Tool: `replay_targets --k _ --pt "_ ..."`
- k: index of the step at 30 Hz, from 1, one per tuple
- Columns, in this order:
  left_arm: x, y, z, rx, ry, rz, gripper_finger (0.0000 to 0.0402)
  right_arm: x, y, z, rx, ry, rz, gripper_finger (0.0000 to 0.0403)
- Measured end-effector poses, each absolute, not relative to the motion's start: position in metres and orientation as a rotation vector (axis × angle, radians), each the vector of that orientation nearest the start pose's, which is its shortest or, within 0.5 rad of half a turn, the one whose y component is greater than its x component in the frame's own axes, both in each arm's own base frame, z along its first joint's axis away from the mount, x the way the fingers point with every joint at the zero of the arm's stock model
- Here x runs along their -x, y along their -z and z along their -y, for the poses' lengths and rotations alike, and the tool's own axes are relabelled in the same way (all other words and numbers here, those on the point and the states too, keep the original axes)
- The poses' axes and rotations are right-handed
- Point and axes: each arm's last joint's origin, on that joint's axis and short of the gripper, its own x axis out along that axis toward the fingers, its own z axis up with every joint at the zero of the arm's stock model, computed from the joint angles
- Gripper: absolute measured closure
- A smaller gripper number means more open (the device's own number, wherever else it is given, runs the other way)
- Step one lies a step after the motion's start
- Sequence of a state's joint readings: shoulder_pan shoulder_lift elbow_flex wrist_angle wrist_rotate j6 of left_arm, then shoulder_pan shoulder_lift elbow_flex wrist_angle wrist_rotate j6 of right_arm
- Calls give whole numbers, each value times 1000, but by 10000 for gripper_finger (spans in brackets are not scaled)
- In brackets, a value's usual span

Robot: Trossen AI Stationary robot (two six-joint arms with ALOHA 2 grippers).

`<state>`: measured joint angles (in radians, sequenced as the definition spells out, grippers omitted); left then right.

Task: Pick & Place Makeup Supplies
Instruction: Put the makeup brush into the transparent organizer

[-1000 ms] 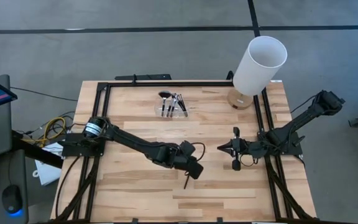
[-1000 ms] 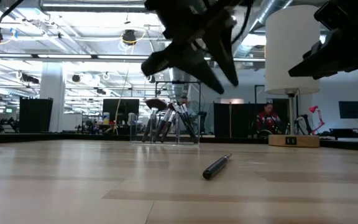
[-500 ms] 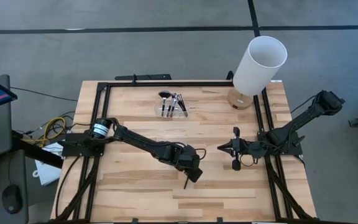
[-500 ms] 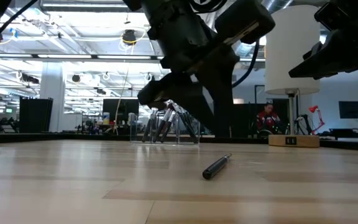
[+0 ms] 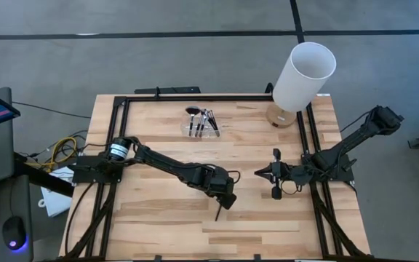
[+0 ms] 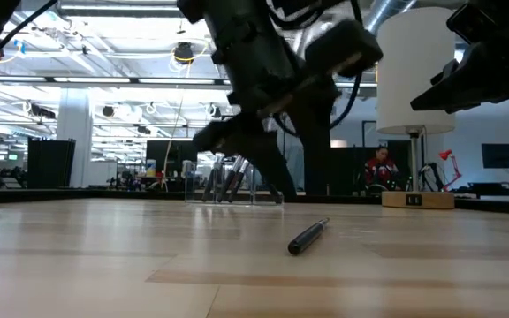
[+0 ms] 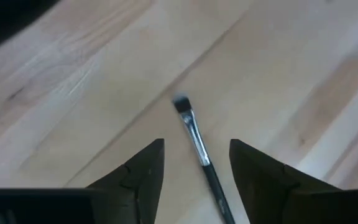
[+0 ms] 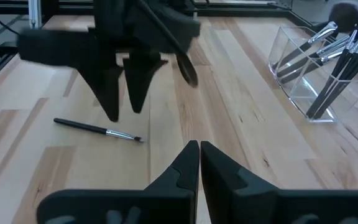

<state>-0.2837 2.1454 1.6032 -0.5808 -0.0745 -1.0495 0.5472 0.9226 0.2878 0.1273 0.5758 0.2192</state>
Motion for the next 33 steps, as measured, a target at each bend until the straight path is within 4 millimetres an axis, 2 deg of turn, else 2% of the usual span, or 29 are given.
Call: replay_targets --k 3,6,10,15,33 --pt "-431 -153 123 774 -409 -1106 230 -157 -172 -77 54 75 -422 395" --pt "-434 -149 131 793 -386 -1113 241 -157 -172 -77 55 75 -423 395" --pt "-439 -159 142 798 -357 -1082 257 -157 -172 -77 57 77 -425 395" --pt "-440 -172 143 781 -383 -1084 268 -157 -172 -77 59 78 -427 395" --pt "-436 -166 141 781 -433 -1130 269 -156 -171 -76 57 83 -436 395"
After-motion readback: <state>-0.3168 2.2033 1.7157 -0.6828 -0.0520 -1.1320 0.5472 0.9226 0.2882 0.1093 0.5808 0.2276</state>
